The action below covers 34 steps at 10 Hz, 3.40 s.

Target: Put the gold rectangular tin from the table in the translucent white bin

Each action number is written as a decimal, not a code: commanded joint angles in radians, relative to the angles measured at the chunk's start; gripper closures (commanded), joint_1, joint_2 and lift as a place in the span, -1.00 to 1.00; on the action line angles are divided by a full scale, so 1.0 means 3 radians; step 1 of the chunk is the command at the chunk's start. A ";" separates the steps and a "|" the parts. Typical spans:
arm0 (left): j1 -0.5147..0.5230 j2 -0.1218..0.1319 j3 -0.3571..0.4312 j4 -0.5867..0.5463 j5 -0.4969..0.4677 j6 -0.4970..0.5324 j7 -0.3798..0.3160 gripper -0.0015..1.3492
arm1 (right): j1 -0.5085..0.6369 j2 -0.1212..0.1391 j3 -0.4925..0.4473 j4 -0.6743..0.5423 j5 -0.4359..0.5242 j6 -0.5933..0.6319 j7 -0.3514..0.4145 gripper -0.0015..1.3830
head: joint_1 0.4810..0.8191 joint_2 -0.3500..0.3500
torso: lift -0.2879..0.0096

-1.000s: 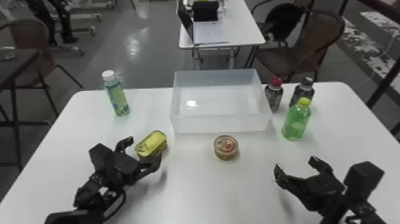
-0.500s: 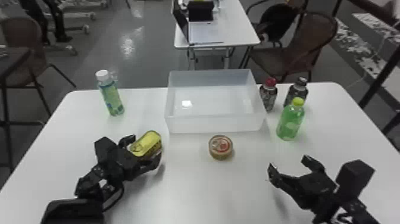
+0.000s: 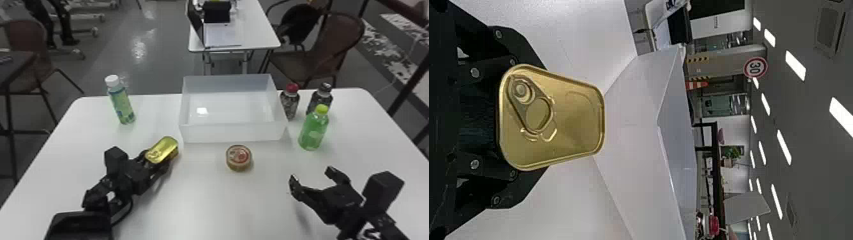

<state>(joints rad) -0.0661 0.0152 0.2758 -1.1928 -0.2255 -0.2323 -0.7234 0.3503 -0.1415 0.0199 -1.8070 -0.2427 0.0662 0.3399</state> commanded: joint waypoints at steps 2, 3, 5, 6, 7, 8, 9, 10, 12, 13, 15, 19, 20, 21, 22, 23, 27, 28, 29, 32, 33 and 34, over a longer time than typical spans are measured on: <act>0.0026 -0.0041 -0.0009 -0.0232 -0.0020 0.0089 0.0044 0.22 | 0.0003 0.0001 0.0000 0.0000 0.0001 0.0004 0.0002 -0.85 | 0.27 0.16 | 0.08; 0.0067 -0.0059 0.0011 -0.0427 -0.0025 0.0202 0.0069 0.22 | 0.0008 -0.0004 0.0000 0.0000 0.0001 -0.0001 0.0002 -0.85 | 0.27 0.16 | 0.08; 0.0118 -0.0059 0.0052 -0.0969 -0.0189 0.0447 0.0136 0.23 | 0.0014 -0.0004 0.0000 0.0000 0.0001 -0.0001 0.0002 -0.85 | 0.27 0.18 | 0.08; 0.0082 -0.0059 0.0026 -0.1107 -0.0158 0.0534 0.0146 0.22 | 0.0014 0.0001 -0.0005 0.0000 0.0001 0.0004 0.0002 -0.85 | 0.27 0.21 | 0.08; 0.0016 -0.0059 -0.0076 -0.1163 -0.0066 0.0672 0.0161 0.22 | 0.0008 0.0001 0.0000 0.0005 0.0001 0.0004 0.0002 -0.85 | 0.27 0.24 | 0.08; -0.0127 0.0000 -0.0255 -0.1158 -0.0020 0.0779 0.0167 0.22 | -0.0012 -0.0004 0.0015 0.0015 0.0001 0.0004 0.0002 -0.85 | 0.27 0.22 | 0.08; -0.0281 0.0108 -0.0429 -0.1112 0.0015 0.0861 0.0187 0.22 | -0.0058 -0.0009 0.0051 0.0041 0.0001 0.0014 0.0002 -0.85 | 0.27 0.20 | 0.08; -0.0434 0.0098 -0.0505 -0.0979 0.0056 0.0877 0.0207 0.22 | -0.0104 -0.0019 0.0087 0.0072 0.0001 0.0014 0.0002 -0.85 | 0.27 0.14 | 0.08; -0.0613 -0.0059 -0.0418 -0.0652 0.0077 0.0728 0.0335 0.22 | -0.0160 -0.0024 0.0128 0.0118 0.0006 0.0014 0.0002 -0.85 | 0.27 0.08 | 0.08; -0.0680 -0.0059 -0.0377 -0.0478 0.0072 0.0662 0.0438 0.22 | -0.0171 -0.0024 0.0133 0.0128 0.0006 0.0014 0.0002 -0.85 | 0.27 0.08 | 0.08; -0.0813 -0.0059 -0.0480 -0.0156 0.0067 0.0606 0.0683 0.22 | -0.0171 -0.0024 0.0133 0.0138 0.0006 0.0014 0.0002 -0.85 | 0.27 0.12 | 0.08; -0.1053 -0.0059 -0.0797 0.0284 0.0174 0.0575 0.0990 0.22 | -0.0186 -0.0024 0.0133 0.0169 0.0001 0.0014 0.0002 -0.85 | 0.27 0.05 | 0.08; -0.1104 -0.0059 -0.0894 0.0381 0.0215 0.0575 0.1000 0.22 | -0.0186 -0.0024 0.0133 0.0169 0.0001 0.0014 0.0002 -0.85 | 0.27 0.03 | 0.08; -0.1135 -0.0059 -0.0971 0.0453 0.0246 0.0570 0.1000 0.22 | -0.0196 -0.0024 0.0133 0.0179 -0.0004 0.0014 0.0002 -0.85 | 0.27 -0.01 | 0.08; -0.1114 -0.0059 -0.1012 0.0463 0.0281 0.0524 0.1005 0.19 | -0.0201 -0.0024 0.0133 0.0179 -0.0004 0.0014 0.0002 -0.85 | 0.27 -0.03 | 0.08; -0.1109 -0.0059 -0.1083 0.0458 0.0312 0.0483 0.1010 -0.23 | -0.0191 -0.0024 0.0133 0.0174 -0.0014 0.0014 0.0002 -0.85 | 0.27 -0.06 | 0.08; -0.1104 -0.0059 -0.1185 0.0412 0.0481 0.0473 0.1005 -0.74 | -0.0181 -0.0035 0.0133 0.0174 -0.0024 0.0014 0.0007 -0.85 | 0.27 -0.16 | 0.08; -0.1032 -0.0059 -0.1144 0.0294 0.0471 0.0519 0.1005 -0.73 | -0.0176 -0.0035 0.0133 0.0169 -0.0029 0.0014 0.0007 -0.85 | 0.27 -0.16 | 0.08; -0.0905 -0.0059 -0.1058 0.0110 0.0481 0.0580 0.1005 -0.72 | -0.0176 -0.0035 0.0133 0.0164 -0.0029 0.0014 0.0007 -0.85 | 0.27 -0.15 | 0.08; -0.0271 -0.0059 -0.0638 -0.0585 0.0557 0.0631 0.1092 -0.72 | -0.0155 -0.0055 0.0133 0.0118 -0.0014 0.0014 0.0007 -0.85 | 0.27 -0.04 | 0.08; -0.0005 -0.0059 -0.0577 -0.0810 0.0706 0.0575 0.1276 -0.72 | -0.0145 -0.0065 0.0128 0.0107 -0.0029 0.0014 0.0007 -0.85 | 0.27 0.04 | 0.08; 0.0236 -0.0059 -0.0516 -0.0994 0.0834 0.0539 0.1409 -0.72 | -0.0125 -0.0075 0.0118 0.0082 -0.0024 0.0014 0.0002 -0.85 | 0.27 0.13 | 0.08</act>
<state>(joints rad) -0.0416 0.0000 0.1097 -1.4552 0.0002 -0.0632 -0.3048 0.3092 -0.1621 0.0570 -1.7780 -0.2508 0.0705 0.3409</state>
